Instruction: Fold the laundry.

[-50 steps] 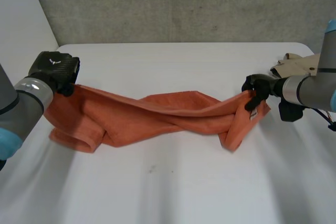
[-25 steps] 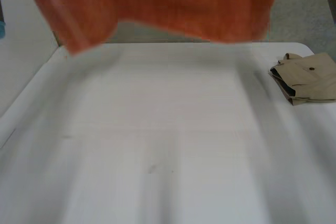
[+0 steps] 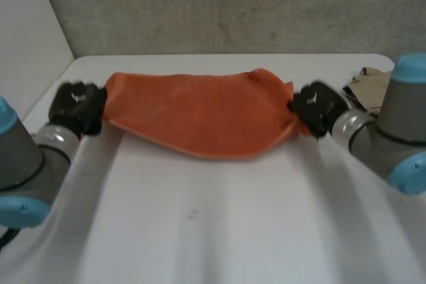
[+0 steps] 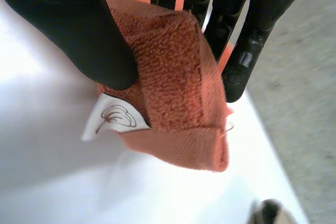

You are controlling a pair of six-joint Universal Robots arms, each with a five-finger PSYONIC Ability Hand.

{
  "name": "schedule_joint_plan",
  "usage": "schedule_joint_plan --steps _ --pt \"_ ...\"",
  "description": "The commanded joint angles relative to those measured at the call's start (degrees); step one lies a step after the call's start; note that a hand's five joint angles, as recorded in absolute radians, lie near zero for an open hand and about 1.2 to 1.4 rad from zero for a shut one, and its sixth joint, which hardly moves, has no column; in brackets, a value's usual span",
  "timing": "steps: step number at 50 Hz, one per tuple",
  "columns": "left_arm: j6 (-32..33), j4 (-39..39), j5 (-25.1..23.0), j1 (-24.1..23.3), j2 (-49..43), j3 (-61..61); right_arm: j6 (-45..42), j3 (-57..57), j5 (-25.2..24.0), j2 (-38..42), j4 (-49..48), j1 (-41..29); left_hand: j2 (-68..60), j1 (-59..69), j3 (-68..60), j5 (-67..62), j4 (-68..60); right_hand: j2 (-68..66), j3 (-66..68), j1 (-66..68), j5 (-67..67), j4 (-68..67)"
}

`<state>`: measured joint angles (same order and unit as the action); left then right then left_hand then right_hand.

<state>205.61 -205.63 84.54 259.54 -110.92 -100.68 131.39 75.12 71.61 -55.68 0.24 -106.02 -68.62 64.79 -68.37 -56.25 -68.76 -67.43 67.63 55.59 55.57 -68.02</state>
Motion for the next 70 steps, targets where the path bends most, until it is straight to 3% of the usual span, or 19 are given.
schedule_joint_plan --steps 1,6,9,13,19,30,45,70 --pt "8.4 2.1 0.4 1.1 -0.1 -5.2 -1.9 7.7 1.0 -1.4 0.5 0.6 -11.4 15.2 -11.6 -13.8 -11.2 -12.6 12.4 24.4 14.4 -12.0" --pt "10.8 4.2 -0.4 3.2 3.8 -9.6 -0.1 13.1 1.0 -6.5 2.2 0.6 -11.4 15.2 -11.6 -13.8 -11.2 -12.6 12.4 24.4 14.4 -12.0" --pt "10.8 4.2 -1.6 3.8 3.8 -10.6 6.1 15.0 1.2 -8.4 2.4 0.6 -9.4 13.2 -9.7 -11.8 -9.3 -12.6 12.4 24.4 14.4 -12.0" --pt "10.8 4.2 -4.2 4.7 3.4 -10.1 15.5 15.5 1.9 -8.6 2.7 0.6 28.7 -24.9 28.5 26.4 28.9 -12.6 12.4 24.4 14.4 -12.0" --pt "10.6 4.6 -7.8 9.3 2.5 -9.2 22.1 15.9 1.3 -8.6 2.1 0.9 37.4 -33.5 37.1 35.0 37.5 -12.6 12.4 24.4 14.4 -12.0" --pt "6.7 6.7 -13.1 13.0 2.2 -8.3 22.5 16.5 1.3 -8.8 1.7 2.4 37.7 -33.9 37.5 35.3 37.9 -12.6 12.4 24.4 14.4 -12.0" --pt "8.8 13.4 -21.7 17.1 1.0 -8.6 22.9 16.5 1.0 -8.8 1.6 2.5 39.1 -35.2 38.8 36.7 39.2 -12.6 12.4 24.4 14.4 -12.0" --pt "9.3 12.4 -19.0 16.7 -8.9 0.7 22.9 17.4 1.0 -8.8 1.5 2.5 33.8 -30.0 33.6 31.5 34.0 -12.6 12.4 24.4 14.4 -12.0"
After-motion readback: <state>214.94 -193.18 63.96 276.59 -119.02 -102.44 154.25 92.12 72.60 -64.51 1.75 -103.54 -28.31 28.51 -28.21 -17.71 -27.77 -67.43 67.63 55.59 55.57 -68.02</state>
